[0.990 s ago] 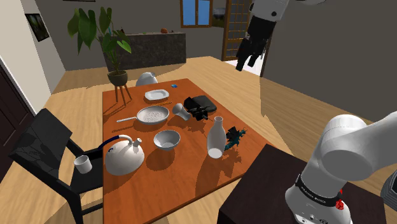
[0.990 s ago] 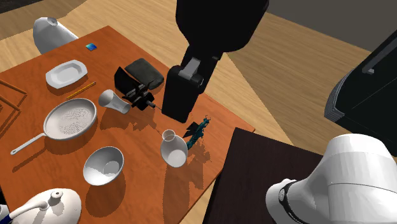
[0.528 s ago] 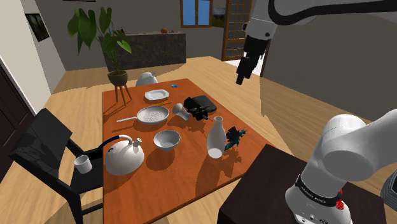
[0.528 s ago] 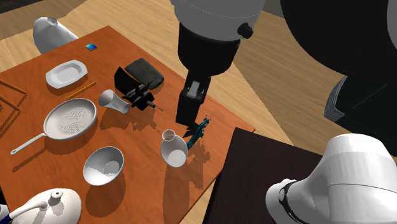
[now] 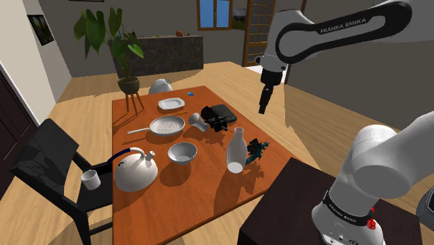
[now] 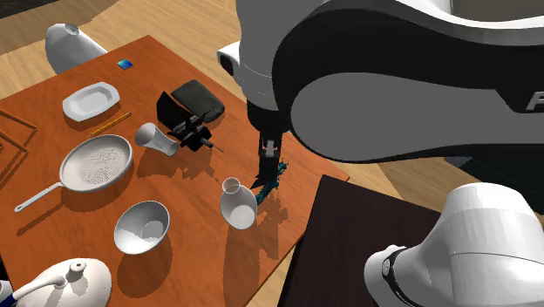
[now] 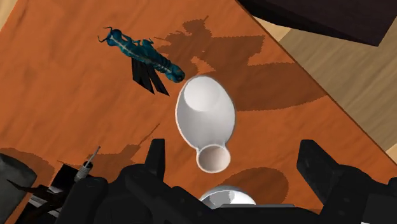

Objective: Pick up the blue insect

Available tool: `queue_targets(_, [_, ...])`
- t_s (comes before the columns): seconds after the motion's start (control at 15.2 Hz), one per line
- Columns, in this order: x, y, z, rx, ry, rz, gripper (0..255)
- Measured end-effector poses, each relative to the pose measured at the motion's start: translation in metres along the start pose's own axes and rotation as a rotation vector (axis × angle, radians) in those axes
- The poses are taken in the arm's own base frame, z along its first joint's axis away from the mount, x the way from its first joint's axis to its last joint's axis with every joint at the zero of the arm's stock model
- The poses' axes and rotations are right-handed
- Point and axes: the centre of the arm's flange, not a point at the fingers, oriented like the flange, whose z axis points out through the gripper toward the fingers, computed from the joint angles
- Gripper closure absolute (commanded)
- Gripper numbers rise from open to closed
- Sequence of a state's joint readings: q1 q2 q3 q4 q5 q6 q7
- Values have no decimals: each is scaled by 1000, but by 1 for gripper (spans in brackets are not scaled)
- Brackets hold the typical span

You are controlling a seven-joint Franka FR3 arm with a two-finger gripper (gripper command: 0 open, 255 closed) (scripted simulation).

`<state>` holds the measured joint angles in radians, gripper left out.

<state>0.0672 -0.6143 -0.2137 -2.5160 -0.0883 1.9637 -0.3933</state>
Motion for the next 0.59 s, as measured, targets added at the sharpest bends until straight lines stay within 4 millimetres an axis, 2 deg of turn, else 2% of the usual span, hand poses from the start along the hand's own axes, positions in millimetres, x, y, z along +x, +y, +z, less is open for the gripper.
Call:
queue_targets(0.2, [3, 18, 32, 2, -37, -76, 0])
queue_targets(0.59, [6, 51, 108, 6, -111, -227, 0])
